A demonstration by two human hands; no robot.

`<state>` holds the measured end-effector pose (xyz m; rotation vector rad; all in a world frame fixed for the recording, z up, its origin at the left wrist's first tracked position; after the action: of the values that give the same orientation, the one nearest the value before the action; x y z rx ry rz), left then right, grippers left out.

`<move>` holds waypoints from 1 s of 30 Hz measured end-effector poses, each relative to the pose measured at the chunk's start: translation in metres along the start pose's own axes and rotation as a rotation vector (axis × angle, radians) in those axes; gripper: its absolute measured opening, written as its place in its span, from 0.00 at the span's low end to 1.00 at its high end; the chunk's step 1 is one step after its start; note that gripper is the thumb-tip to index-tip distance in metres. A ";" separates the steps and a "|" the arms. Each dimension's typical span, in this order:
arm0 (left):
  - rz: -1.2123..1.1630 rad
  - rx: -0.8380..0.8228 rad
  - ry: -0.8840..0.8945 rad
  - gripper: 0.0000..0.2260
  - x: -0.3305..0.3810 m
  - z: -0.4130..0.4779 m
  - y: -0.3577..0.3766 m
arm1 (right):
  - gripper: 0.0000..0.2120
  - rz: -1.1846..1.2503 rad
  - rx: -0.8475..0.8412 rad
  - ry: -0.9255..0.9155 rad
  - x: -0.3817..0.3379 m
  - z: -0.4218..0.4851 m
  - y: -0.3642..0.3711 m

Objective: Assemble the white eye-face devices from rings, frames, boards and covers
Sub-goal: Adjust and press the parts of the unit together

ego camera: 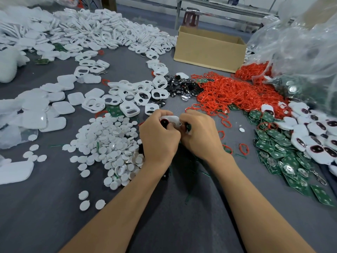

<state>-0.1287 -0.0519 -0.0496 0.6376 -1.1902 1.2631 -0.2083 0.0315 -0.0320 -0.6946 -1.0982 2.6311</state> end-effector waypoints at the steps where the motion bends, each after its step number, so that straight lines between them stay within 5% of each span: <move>1: 0.001 -0.001 0.000 0.12 0.000 0.000 0.000 | 0.17 -0.001 0.001 0.004 0.000 0.000 0.000; 14: -0.005 0.012 0.012 0.11 -0.001 0.001 0.001 | 0.10 0.021 0.016 -0.026 0.002 0.000 0.001; 21: -0.093 -0.146 -0.027 0.11 -0.009 0.007 0.011 | 0.15 0.023 -0.050 0.049 0.016 0.001 -0.001; 30: -0.564 -0.259 -0.469 0.17 -0.019 0.005 0.018 | 0.10 -0.104 0.119 0.002 0.010 0.002 -0.012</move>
<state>-0.1454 -0.0589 -0.0693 1.0204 -1.3919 0.4844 -0.2175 0.0425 -0.0254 -0.5990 -0.9410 2.5817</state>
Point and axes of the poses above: each hand's wrist, its own z-axis towards the middle knuckle, its own y-axis out of the palm, x = y × z, the point moved 5 cm from there along z, towards the middle knuckle, and after that the axes turned 9 degrees about x, right-handed, at the moved point
